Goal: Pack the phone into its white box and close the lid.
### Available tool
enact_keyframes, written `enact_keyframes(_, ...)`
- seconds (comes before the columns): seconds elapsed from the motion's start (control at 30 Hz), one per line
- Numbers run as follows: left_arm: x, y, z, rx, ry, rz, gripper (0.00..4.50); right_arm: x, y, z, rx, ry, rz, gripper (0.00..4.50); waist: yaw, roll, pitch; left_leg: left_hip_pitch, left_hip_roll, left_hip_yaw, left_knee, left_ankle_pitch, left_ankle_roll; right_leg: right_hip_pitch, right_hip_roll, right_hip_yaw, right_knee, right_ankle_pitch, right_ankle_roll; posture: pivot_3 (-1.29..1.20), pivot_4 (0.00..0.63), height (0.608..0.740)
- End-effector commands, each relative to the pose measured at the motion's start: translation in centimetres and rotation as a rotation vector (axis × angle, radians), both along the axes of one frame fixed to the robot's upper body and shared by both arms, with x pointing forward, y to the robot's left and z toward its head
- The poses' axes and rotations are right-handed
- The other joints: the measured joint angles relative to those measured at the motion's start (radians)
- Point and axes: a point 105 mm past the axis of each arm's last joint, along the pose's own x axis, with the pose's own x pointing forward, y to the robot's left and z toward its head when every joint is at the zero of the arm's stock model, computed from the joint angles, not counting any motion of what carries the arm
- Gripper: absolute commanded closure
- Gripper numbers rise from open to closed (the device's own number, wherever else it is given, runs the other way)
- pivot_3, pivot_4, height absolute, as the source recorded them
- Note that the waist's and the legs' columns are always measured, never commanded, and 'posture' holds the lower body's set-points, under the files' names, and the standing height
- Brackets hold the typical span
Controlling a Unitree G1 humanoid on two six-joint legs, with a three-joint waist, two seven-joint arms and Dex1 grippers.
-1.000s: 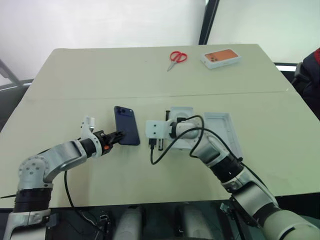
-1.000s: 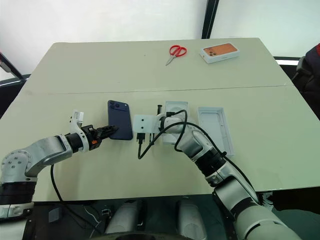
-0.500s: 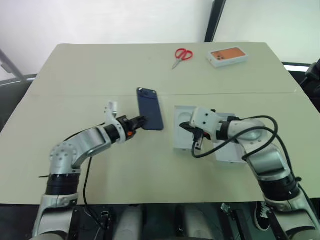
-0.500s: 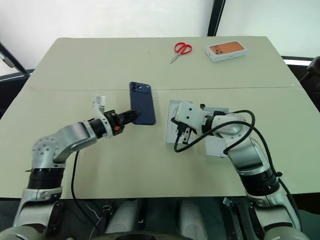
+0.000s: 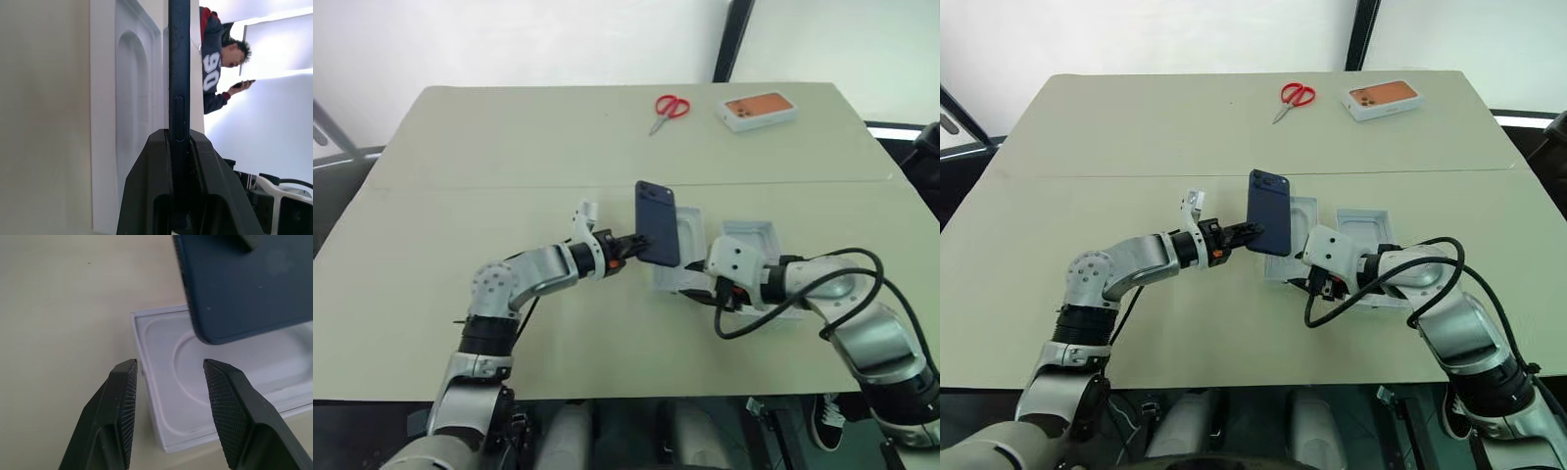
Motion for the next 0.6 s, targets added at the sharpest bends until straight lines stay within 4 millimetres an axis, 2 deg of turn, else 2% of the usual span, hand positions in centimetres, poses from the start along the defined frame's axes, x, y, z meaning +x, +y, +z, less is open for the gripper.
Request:
enact_keyframes(0.03,0.0,-1.3,1.7,-0.023,-0.053,-0.042,4.5,-0.8,-0.1,0.9,-0.008,-0.029,0.038,2.23,0.002,0.0,0.0,0.0,0.0,0.0,0.0,0.0,0.0,0.0,0.0,0.0,0.0,0.0,0.0,0.0,0.15,0.74)
enact_keyframes(0.23,0.0,-2.4,1.4,-0.004,-0.038,-0.061,4.5,-1.4,-0.4,0.8,-0.021,-0.01,0.053,2.23,0.001,-0.001,0.0,0.0,0.0,0.001,0.001,0.0,0.0,0.0,-0.001,0.0,0.0,0.0,0.0,0.0,0.15,0.74)
enact_keyframes(0.4,-0.5,-3.6,0.4,0.06,-0.015,-0.098,4.5,-0.8,-1.4,1.2,-0.038,-0.036,0.009,2.23,0.002,-0.001,0.0,0.0,0.0,0.0,0.001,0.0,0.0,0.0,0.0,0.0,0.001,0.0,0.0,0.0,0.15,0.74)
enact_keyframes(0.6,-1.1,-3.8,-0.7,0.147,-0.004,-0.128,4.5,-0.2,-1.8,1.5,-0.042,-0.067,-0.017,2.23,0.002,-0.001,0.0,0.0,0.0,0.001,0.002,0.0,0.0,0.0,0.0,0.0,0.001,0.0,0.0,0.0,0.15,0.74)
